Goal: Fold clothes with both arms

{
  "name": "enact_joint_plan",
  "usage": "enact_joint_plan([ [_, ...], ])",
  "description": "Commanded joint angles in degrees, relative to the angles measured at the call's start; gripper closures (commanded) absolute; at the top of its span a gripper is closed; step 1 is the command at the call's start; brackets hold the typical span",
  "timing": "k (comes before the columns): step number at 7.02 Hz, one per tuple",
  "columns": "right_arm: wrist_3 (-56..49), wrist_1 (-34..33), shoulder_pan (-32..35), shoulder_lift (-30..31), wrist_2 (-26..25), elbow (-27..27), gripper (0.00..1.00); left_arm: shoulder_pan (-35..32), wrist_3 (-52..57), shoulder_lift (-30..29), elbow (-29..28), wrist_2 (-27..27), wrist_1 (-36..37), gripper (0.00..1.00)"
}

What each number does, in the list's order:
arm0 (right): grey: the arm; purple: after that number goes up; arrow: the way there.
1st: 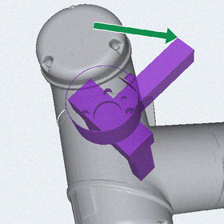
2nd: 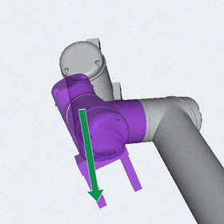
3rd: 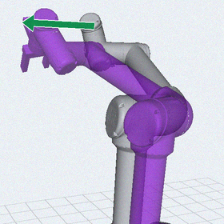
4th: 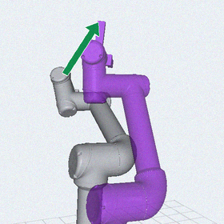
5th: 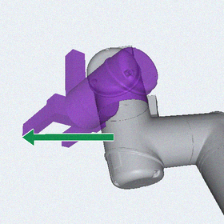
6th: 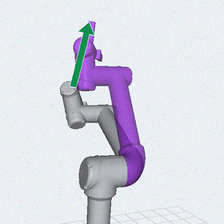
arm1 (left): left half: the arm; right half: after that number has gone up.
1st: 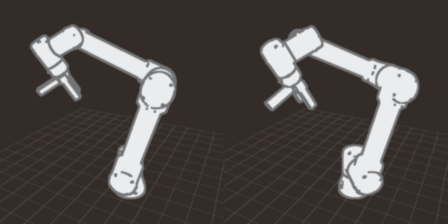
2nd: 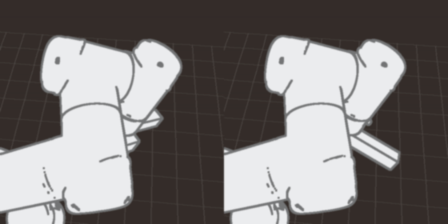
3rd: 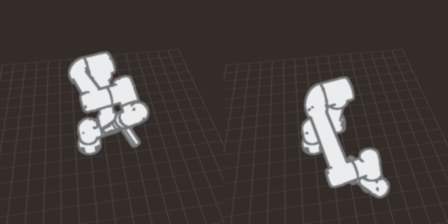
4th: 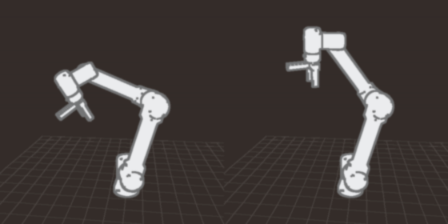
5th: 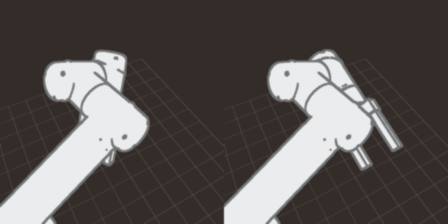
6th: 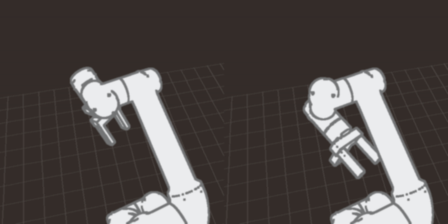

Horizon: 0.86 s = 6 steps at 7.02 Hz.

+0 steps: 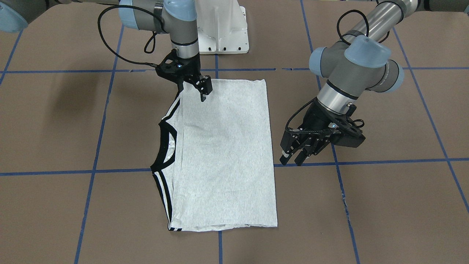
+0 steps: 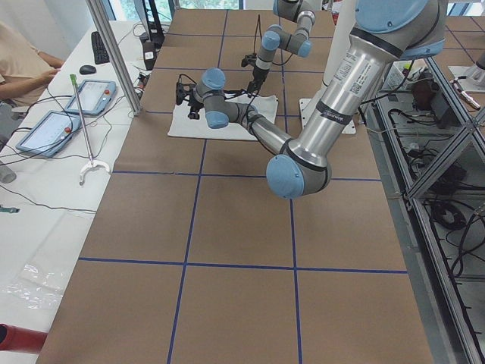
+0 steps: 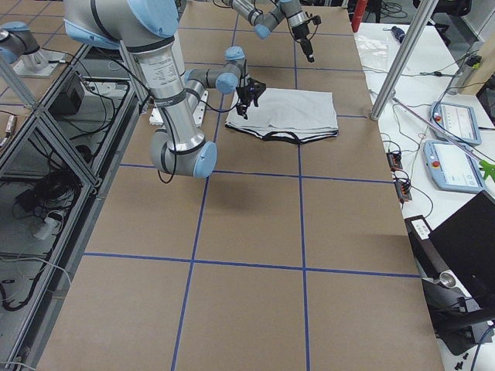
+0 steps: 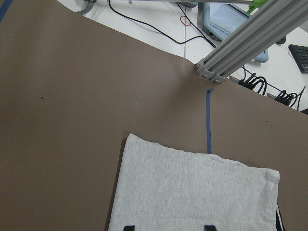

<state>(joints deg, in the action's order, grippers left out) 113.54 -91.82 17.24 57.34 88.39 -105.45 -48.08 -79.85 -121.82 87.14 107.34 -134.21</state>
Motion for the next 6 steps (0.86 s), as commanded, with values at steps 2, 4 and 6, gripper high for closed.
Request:
enact_joint_plan([
  [2,10.12,0.15,-4.93,2.41,-2.78,-1.6,0.0,0.0,0.05,0.0,0.05,-0.02,0.0,0.43],
  [4,9.86,0.15,-5.2,3.22,-2.7,-1.42,0.0,-0.09,-0.04,0.0,0.75,-0.11,0.0,0.43],
  [6,9.94,0.15,-5.2,3.83,-2.69,-1.33,0.0,-0.09,-0.22,0.0,1.19,-0.11,0.0,0.43],
])
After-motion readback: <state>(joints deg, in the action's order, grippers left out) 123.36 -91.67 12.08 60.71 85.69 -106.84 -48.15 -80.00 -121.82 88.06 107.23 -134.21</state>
